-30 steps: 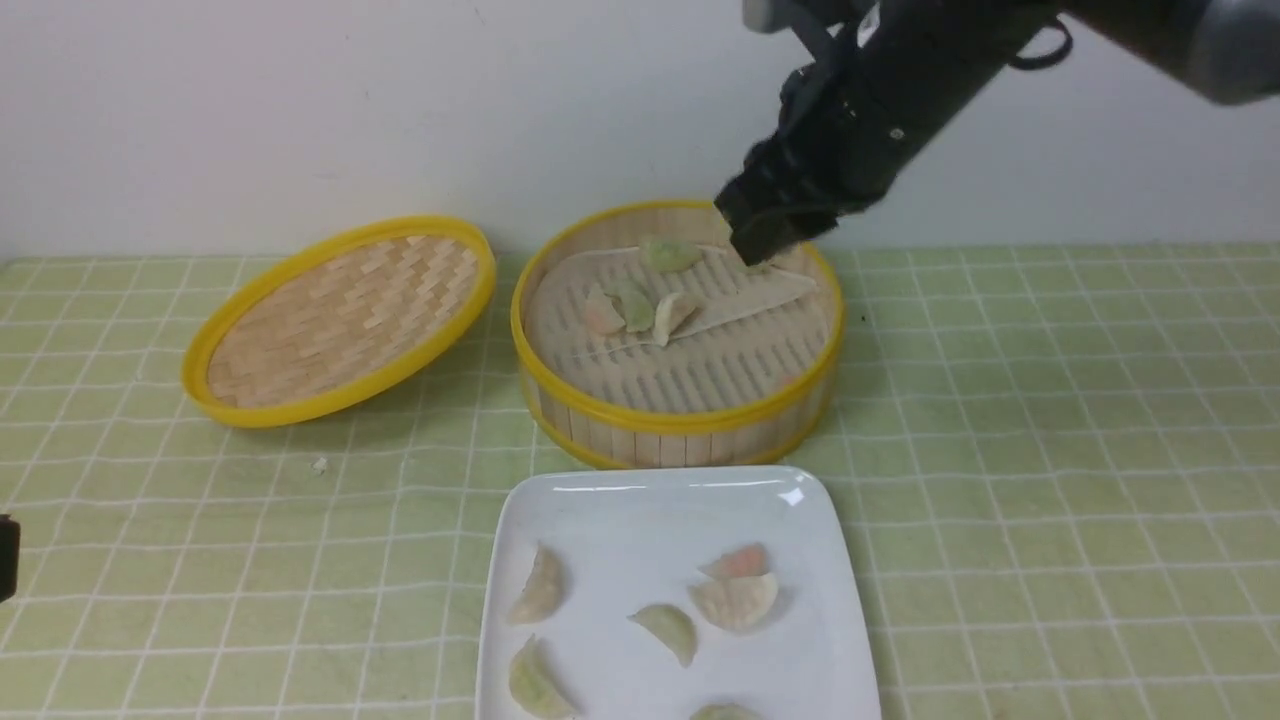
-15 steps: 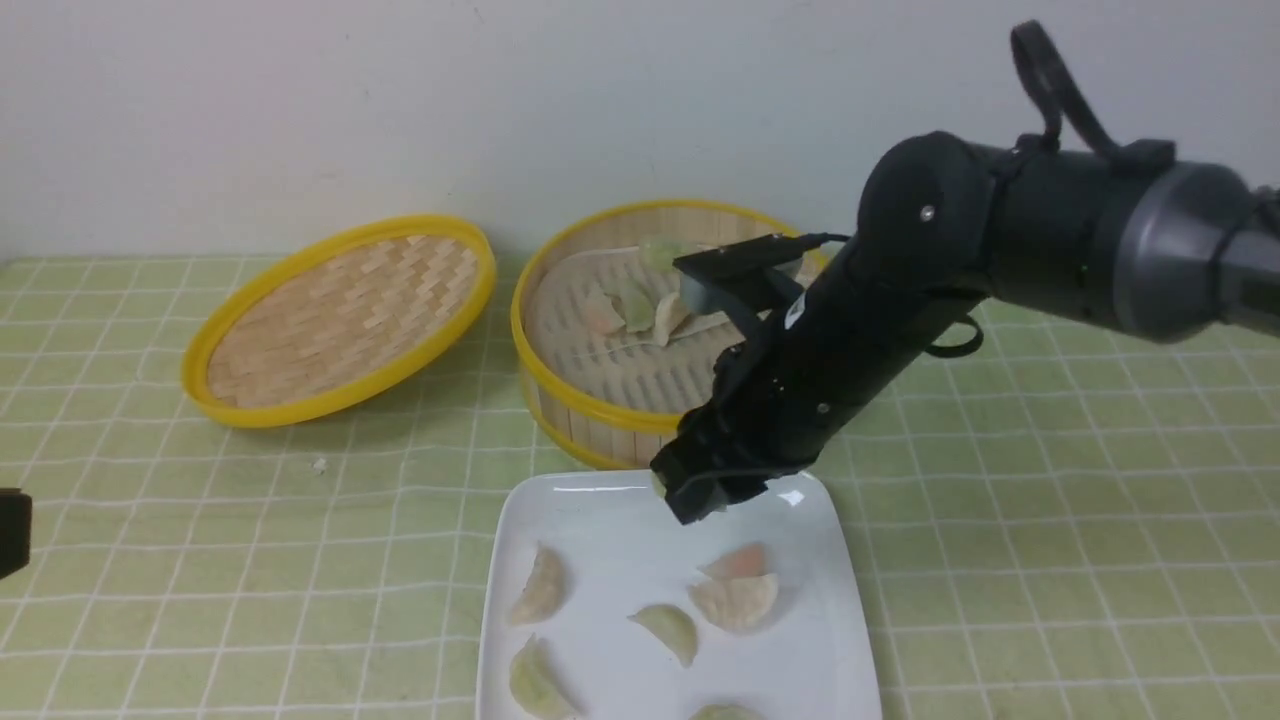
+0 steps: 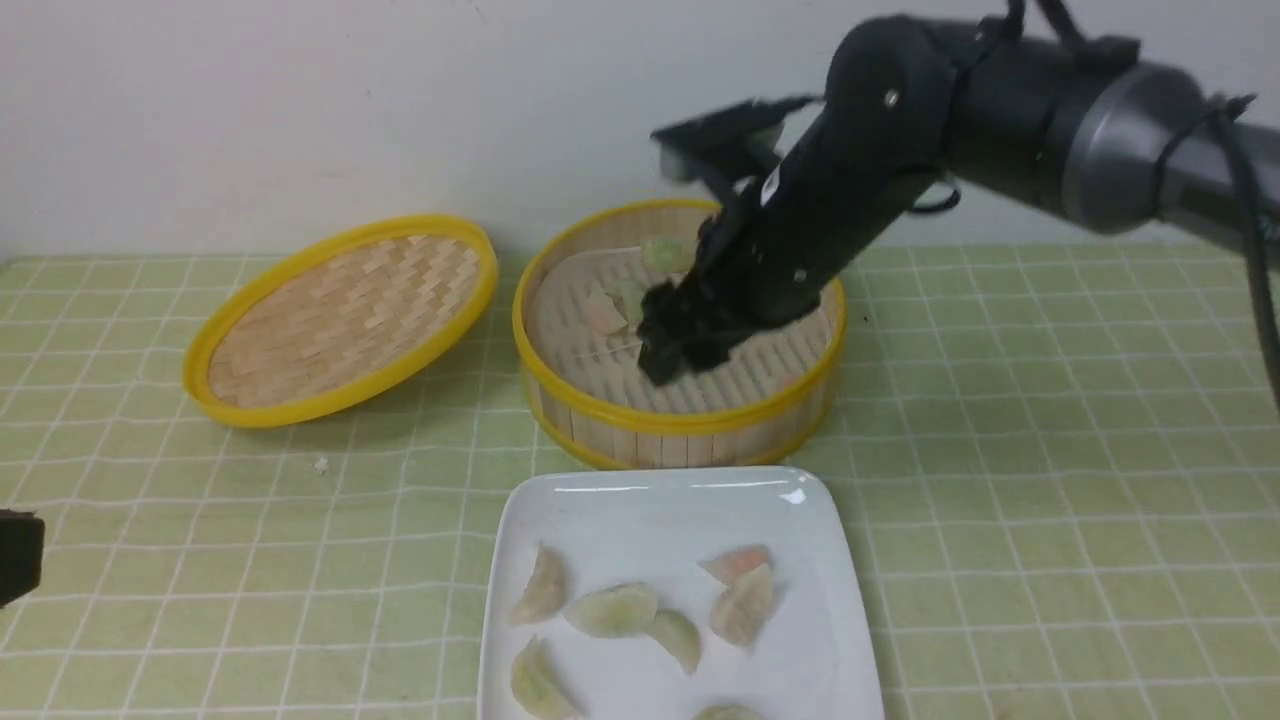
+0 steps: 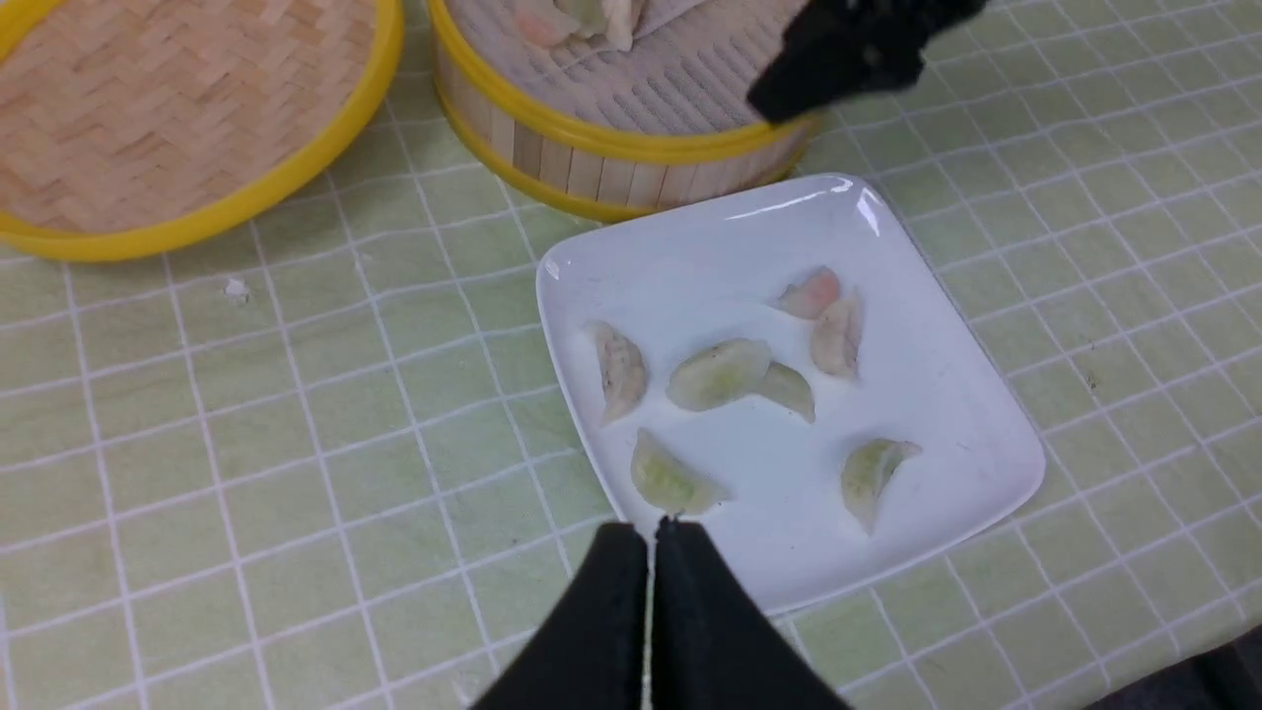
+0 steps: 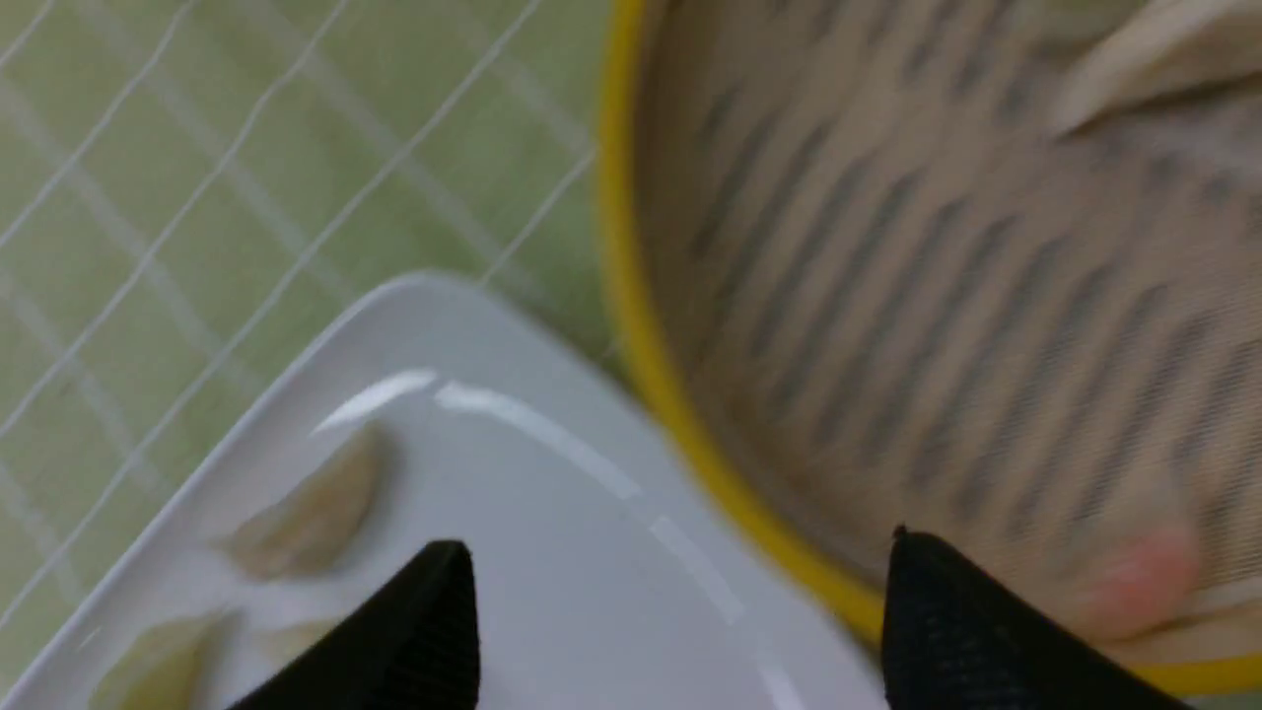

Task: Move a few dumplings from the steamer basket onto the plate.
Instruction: Use the right arm to grab a dumpling from inside the steamer

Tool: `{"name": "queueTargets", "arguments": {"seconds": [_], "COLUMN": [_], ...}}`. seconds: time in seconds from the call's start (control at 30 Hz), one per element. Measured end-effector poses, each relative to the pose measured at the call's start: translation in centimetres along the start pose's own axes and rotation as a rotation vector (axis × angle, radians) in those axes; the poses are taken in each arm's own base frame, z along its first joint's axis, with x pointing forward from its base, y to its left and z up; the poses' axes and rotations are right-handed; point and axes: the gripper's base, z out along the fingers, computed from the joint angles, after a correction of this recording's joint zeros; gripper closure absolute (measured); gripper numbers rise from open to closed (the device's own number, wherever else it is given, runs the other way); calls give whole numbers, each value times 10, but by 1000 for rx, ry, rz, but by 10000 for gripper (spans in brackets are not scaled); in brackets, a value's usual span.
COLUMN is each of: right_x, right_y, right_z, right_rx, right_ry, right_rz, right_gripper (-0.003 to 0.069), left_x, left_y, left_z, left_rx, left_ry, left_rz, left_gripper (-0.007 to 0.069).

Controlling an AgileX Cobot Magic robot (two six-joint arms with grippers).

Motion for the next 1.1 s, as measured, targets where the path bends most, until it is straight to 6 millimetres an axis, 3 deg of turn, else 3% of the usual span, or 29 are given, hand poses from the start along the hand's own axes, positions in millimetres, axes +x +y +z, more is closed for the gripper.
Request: {"name": "queueTargets", "arguments": {"seconds": [0.17, 0.27, 0.33, 0.47, 0.7, 1.1], "right_x": [-25, -33, -36, -43, -36, -25], "right_y": [-51, -74, -77, -84, -88, -86], "right_z": [5, 34, 39, 79, 121, 149], "right_rx": [93, 104, 104, 73, 17, -68], "right_ry": [-55, -42, -49, -67, -67, -59], "right_rz": [33, 32, 19, -52, -78, -83], "right_gripper": [158, 158, 158, 158, 158, 158], "left_x": [2, 2, 2, 4, 9, 10], "left_y": [1, 1, 1, 1, 3, 7], "left_z": [0, 0, 0, 0, 0, -1], "left_rx": [-6, -6, -7, -13, -39, -78], "left_ry": [18, 18, 18, 37, 101, 108], "left_rz": [-22, -41, -45, -70, -102, -108], "left_gripper": [631, 631, 631, 631, 631, 631]}}
